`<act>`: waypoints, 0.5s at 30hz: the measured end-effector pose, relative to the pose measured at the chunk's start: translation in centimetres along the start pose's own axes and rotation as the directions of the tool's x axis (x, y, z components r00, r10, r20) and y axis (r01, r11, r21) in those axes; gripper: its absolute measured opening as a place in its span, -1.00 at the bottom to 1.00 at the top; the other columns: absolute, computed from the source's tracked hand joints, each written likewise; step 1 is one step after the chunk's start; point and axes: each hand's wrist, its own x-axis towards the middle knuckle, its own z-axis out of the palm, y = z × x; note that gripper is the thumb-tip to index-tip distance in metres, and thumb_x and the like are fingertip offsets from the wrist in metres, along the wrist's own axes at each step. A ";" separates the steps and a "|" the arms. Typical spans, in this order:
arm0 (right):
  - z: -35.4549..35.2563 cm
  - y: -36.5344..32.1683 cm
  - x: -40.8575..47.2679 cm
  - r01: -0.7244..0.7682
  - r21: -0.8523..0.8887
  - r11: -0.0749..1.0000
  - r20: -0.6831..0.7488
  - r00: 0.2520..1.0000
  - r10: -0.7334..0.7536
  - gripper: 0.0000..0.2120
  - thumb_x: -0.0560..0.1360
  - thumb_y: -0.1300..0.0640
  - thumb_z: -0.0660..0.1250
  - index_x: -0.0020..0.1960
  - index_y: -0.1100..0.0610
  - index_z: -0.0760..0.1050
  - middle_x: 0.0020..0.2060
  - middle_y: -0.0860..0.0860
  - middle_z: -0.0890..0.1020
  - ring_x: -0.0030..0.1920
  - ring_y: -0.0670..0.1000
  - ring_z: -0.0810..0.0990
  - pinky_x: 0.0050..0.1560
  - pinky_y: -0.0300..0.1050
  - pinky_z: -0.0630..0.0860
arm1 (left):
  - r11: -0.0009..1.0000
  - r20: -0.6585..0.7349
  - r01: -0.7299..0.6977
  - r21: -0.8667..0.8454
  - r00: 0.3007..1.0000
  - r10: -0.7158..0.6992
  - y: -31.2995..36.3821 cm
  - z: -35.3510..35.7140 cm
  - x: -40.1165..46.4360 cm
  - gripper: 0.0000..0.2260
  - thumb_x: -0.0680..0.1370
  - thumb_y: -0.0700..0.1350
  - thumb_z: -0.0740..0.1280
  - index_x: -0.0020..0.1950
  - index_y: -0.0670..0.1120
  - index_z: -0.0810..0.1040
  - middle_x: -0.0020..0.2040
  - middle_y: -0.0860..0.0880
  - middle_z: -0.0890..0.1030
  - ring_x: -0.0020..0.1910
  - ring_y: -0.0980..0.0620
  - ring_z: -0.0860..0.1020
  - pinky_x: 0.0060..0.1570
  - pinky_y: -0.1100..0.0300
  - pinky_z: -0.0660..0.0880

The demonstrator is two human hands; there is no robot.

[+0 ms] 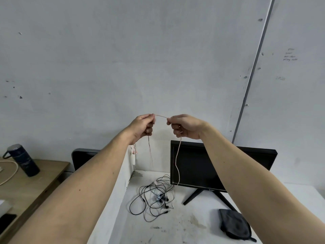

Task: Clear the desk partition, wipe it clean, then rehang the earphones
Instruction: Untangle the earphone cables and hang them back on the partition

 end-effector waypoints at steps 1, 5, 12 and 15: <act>-0.3 0.4 -0.1 0.006 0.048 0.999 -0.008 1.000 -0.006 -0.83 0.63 0.05 0.27 -0.01 0.16 0.49 -0.38 -0.03 0.30 -0.39 -0.01 0.31 -0.29 -0.14 0.26 | 1.000 0.006 0.010 -0.019 1.000 -0.010 0.0 -0.3 0.0 -0.73 0.63 -0.04 0.24 -0.25 -0.08 0.45 -0.39 0.01 0.27 -0.48 0.04 0.29 -0.32 0.20 0.39; -0.2 -0.1 0.0 0.072 0.099 0.992 -0.048 0.997 -0.068 -0.82 0.65 0.05 0.23 0.01 0.15 0.50 -0.36 -0.04 0.26 -0.39 -0.03 0.23 -0.32 -0.15 0.17 | 0.999 0.088 0.031 0.019 0.996 -0.033 0.1 -0.1 -0.4 -0.84 0.61 -0.13 0.24 -0.07 -0.15 0.56 -0.39 -0.04 0.44 -0.43 -0.01 0.47 -0.23 0.12 0.54; 0.2 0.0 0.1 0.027 0.026 0.999 0.028 0.999 -0.027 -0.82 0.64 0.06 0.26 0.01 0.18 0.51 -0.38 -0.03 0.36 -0.40 -0.02 0.34 -0.31 -0.16 0.30 | 0.986 -0.082 -0.056 -0.158 0.996 0.043 0.7 0.1 0.2 -0.72 0.63 -0.05 0.26 -0.28 -0.05 0.41 -0.43 0.04 0.24 -0.51 0.07 0.23 -0.36 0.19 0.33; -0.4 1.7 -0.2 -0.037 0.025 0.999 0.048 0.998 0.036 -0.83 0.66 0.10 0.23 0.02 0.18 0.51 -0.37 -0.02 0.33 -0.39 -0.02 0.33 -0.33 -0.19 0.30 | 0.982 -0.135 -0.059 -0.178 0.990 0.035 0.3 -1.1 0.0 -0.76 0.61 -0.13 0.23 -0.27 -0.08 0.43 -0.47 0.05 0.22 -0.52 0.06 0.22 -0.36 0.16 0.28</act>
